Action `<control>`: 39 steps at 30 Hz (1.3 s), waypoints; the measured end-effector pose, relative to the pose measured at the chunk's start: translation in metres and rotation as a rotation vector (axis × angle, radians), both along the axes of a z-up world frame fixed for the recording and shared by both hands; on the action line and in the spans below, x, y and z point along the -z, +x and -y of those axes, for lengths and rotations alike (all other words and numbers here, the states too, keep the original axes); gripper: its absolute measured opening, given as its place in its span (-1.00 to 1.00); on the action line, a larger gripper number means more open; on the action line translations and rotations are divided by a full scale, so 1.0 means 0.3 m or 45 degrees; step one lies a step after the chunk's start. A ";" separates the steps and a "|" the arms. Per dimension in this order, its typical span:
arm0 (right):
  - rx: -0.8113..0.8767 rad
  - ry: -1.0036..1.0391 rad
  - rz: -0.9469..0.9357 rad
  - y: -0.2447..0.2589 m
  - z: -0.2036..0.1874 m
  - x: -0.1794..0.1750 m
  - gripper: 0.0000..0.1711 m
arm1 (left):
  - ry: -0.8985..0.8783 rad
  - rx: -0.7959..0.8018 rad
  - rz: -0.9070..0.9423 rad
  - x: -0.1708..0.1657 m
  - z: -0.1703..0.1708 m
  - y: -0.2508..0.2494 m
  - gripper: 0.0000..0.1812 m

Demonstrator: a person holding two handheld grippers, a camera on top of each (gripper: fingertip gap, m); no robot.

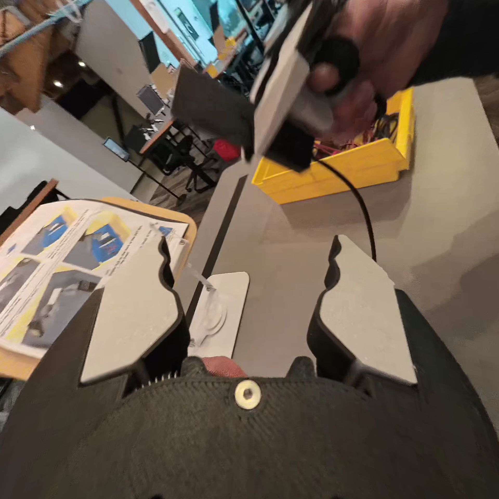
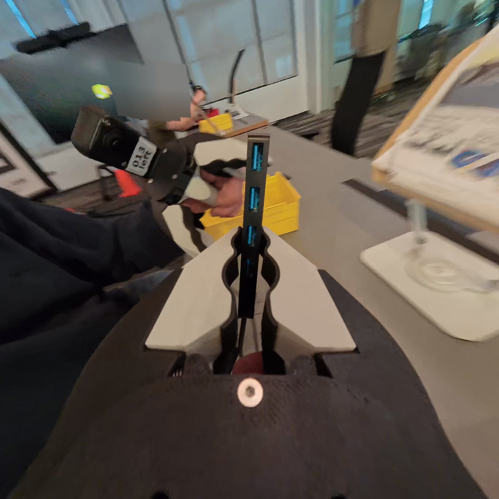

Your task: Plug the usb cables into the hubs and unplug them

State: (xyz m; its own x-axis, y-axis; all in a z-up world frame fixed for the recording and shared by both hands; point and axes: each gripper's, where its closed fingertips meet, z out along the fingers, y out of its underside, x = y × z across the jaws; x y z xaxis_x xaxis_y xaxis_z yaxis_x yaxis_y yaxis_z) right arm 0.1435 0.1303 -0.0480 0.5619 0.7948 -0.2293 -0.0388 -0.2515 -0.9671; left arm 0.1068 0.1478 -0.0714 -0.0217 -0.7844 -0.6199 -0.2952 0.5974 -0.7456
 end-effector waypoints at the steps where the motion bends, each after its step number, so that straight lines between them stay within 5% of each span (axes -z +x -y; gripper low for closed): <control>1: 0.081 0.047 0.044 0.068 -0.007 -0.046 -0.91 | -0.012 -0.021 0.025 -0.015 -0.012 -0.017 0.16; 6: 0.401 0.285 0.267 0.421 -0.009 -0.305 -0.90 | -0.057 -0.086 0.131 -0.068 -0.045 -0.087 -0.02; 11: 0.676 0.412 0.406 0.732 0.001 -0.479 -0.91 | -0.104 -0.133 0.075 0.003 -0.074 -0.120 -0.08; 22: 1.121 0.332 0.498 1.238 -0.015 -0.325 -0.90 | -0.194 -0.197 -0.032 0.137 -0.092 -0.172 -0.07; 32: 1.164 0.487 0.242 1.333 0.078 -0.489 -0.90 | -0.186 -0.275 -0.078 0.134 -0.119 -0.227 -0.06; 39: 1.307 0.506 0.297 1.417 0.107 -0.481 -0.90 | -0.180 -0.347 -0.097 0.116 -0.152 -0.289 -0.05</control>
